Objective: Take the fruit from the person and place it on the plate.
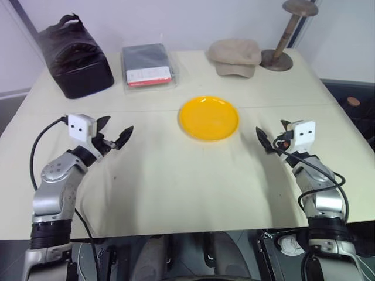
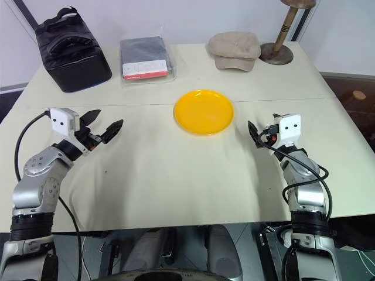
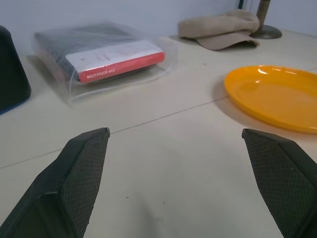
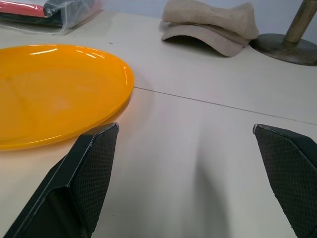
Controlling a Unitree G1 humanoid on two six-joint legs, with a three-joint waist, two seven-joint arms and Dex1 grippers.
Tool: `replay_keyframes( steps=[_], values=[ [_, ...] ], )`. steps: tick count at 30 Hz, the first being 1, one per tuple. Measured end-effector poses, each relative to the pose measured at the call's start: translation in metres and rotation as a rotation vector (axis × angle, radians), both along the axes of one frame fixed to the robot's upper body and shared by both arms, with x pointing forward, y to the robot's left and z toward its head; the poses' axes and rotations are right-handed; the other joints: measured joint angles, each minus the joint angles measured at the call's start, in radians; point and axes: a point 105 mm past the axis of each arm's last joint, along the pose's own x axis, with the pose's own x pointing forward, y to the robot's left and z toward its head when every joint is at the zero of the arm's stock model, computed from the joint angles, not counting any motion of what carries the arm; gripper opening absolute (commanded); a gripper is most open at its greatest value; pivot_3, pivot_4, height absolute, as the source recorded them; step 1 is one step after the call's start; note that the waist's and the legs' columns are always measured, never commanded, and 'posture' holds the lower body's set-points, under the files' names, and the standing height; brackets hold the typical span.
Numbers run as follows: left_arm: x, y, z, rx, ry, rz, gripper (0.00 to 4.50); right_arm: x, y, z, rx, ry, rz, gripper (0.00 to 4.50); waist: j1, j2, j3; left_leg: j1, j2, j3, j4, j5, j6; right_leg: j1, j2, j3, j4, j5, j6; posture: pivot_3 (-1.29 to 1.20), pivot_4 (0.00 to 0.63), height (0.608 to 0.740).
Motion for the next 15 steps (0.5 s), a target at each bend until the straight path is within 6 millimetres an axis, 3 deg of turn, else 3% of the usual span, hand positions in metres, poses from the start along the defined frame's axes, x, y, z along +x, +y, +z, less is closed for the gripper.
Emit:
replay_keyframes(
  steps=[15],
  values=[
    [0.0003,-0.0018,-0.0009,-0.002,-0.001,-0.003,4.5,-0.0001,-0.0006,-0.0002,0.001,0.0,-0.005,4.44,0.0,0.0,0.0,0.0,0.0,0.0,0.0,0.0,0.0,0.0,0.0,0.0,0.0,0.0,0.0,0.0,0.15,0.74]
  ],
)
